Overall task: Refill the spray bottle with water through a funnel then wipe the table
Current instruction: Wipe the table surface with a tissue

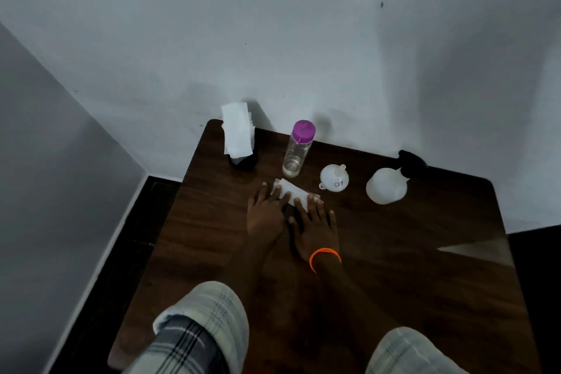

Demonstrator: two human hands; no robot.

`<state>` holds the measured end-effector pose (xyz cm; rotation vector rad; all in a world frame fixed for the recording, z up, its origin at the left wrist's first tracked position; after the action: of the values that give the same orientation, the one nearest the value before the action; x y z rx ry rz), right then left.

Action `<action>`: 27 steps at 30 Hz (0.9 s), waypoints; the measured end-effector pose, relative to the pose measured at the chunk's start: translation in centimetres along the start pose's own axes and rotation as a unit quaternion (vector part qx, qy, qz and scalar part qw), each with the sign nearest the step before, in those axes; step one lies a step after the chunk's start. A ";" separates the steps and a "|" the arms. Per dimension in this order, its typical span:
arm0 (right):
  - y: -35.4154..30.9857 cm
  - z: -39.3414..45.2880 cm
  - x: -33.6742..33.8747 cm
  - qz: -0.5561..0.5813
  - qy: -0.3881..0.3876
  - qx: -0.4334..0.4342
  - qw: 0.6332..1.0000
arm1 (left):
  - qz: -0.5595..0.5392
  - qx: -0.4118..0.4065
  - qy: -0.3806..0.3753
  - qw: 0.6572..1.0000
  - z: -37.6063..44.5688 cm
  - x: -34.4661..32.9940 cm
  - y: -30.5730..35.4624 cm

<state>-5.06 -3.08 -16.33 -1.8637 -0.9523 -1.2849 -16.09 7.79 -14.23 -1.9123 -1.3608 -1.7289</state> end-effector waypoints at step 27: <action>-4.6 -22.9 -8.2 -0.034 -0.004 0.179 0.983 | -0.013 0.118 0.001 0.993 -28.5 -6.4 -2.9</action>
<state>-21.55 -21.59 -16.98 -1.5703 -1.1749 -1.0616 -36.30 -13.43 -12.98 -1.7699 -1.5202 -1.5025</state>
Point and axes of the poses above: each hand's wrist, its own z-axis towards the middle knuckle, its own x-axis out of the back of the hand, y = z × x, the point moved 1 cm from there along z, towards the middle knuckle, and after that the axes turned 8 degrees about -z, right-handed, at the moved point
